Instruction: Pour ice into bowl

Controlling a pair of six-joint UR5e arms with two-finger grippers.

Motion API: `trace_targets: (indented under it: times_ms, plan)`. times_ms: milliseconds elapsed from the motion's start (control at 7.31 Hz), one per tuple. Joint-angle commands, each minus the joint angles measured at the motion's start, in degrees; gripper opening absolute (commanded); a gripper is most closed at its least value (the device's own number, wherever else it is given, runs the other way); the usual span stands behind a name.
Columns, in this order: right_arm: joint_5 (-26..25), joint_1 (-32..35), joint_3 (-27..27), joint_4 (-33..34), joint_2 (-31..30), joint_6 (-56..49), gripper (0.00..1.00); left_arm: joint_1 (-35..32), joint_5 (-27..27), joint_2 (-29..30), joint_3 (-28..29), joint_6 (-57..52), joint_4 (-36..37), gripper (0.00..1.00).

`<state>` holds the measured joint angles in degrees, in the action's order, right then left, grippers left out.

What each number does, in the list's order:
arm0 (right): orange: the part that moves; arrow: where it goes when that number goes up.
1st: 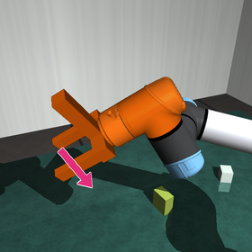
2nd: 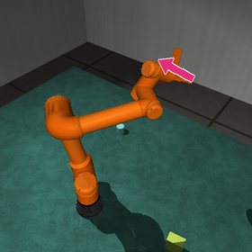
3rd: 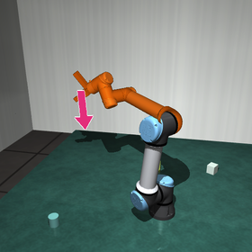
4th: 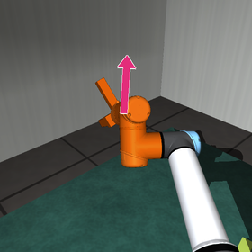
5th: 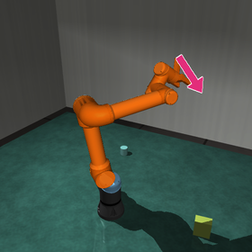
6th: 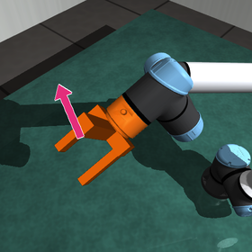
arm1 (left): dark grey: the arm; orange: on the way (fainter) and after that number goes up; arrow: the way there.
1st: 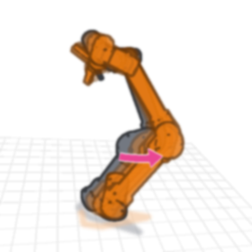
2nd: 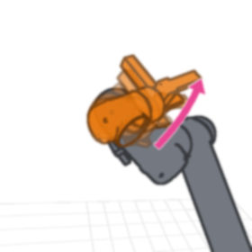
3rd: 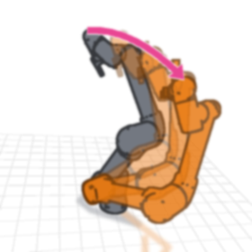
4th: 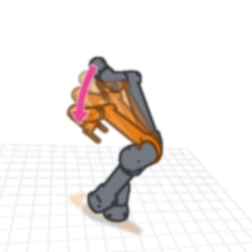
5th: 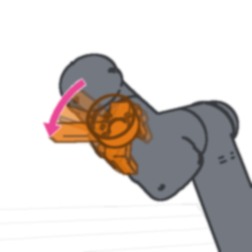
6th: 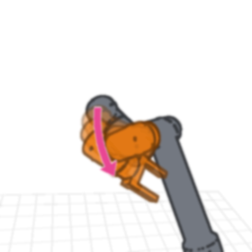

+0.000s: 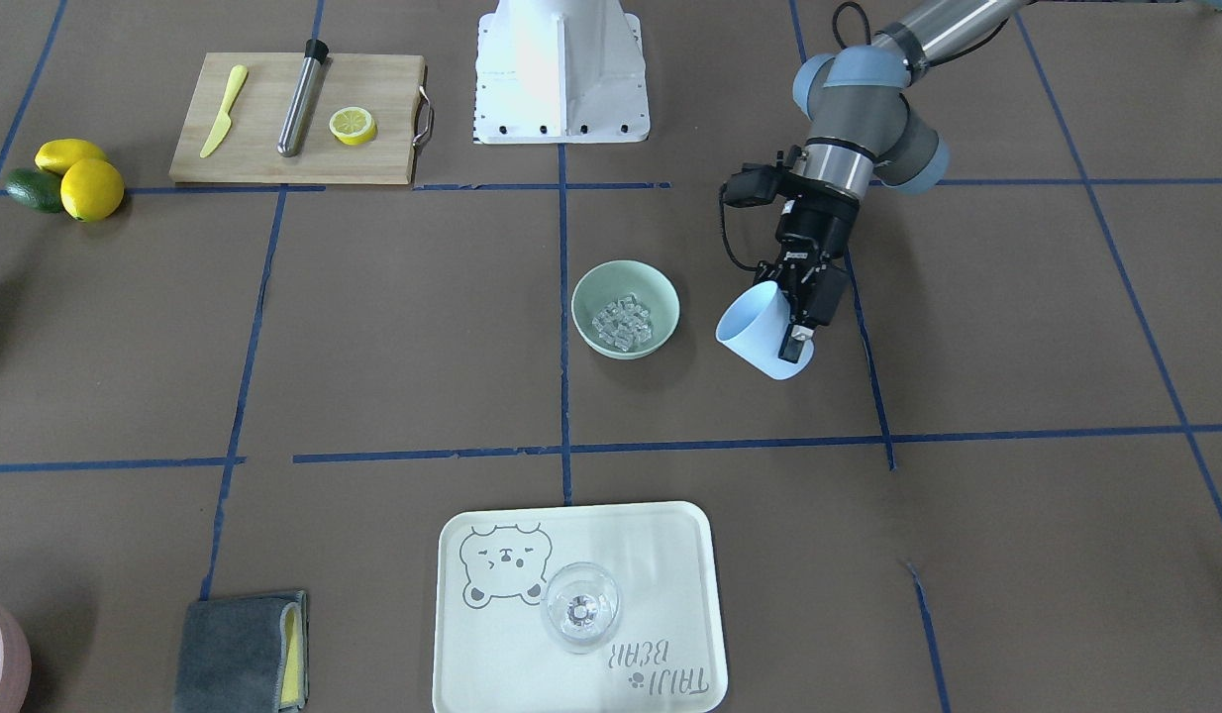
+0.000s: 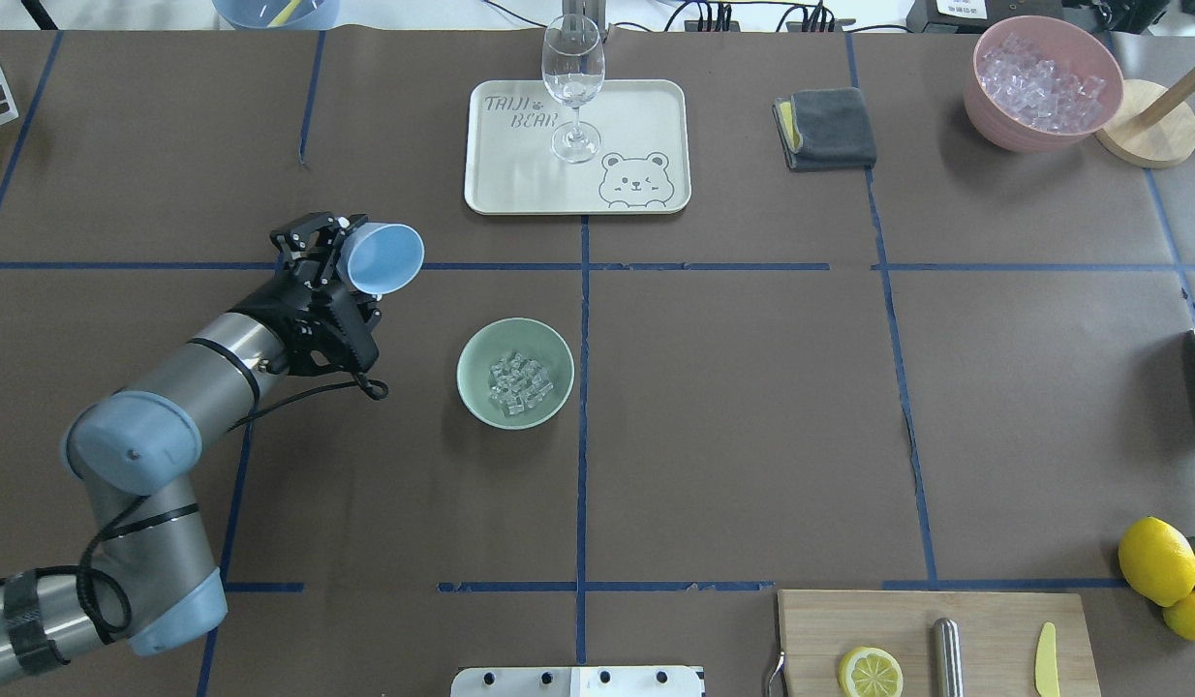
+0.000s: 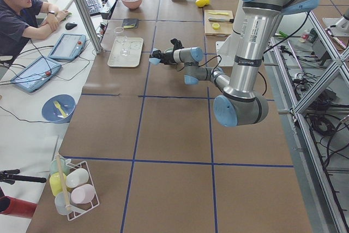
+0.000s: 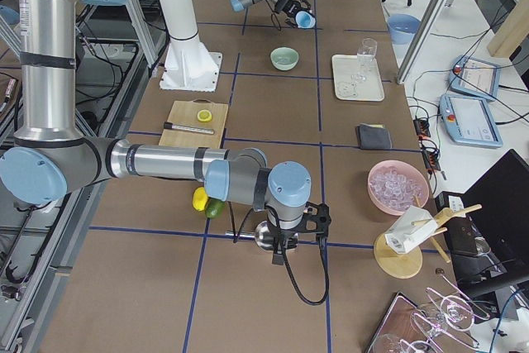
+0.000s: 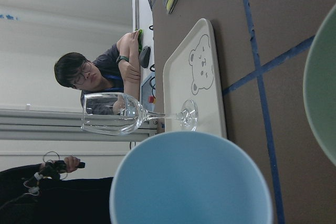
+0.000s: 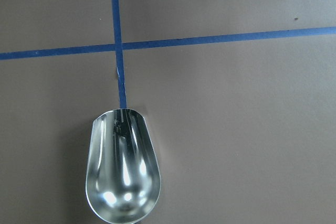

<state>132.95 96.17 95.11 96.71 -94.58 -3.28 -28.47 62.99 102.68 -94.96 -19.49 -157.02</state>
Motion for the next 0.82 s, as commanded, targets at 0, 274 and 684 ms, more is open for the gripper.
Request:
trace_targets:
  times_ms: [0,274,684]
  plan:
    - [0.0,0.2,-0.1,0.0,0.0,-0.2,1.0,-4.0,5.3,-8.2,-3.5,6.6,-4.2,0.0]
    - [-0.1,0.2,-0.2,0.0,-0.2,-0.4,1.0,-4.8,5.4,-13.6,-3.6,17.1,-10.4,0.0]
    - [0.1,0.2,-0.3,0.0,-0.5,0.0,1.0,-5.0,10.9,-19.8,-2.6,53.8,-12.0,0.0]
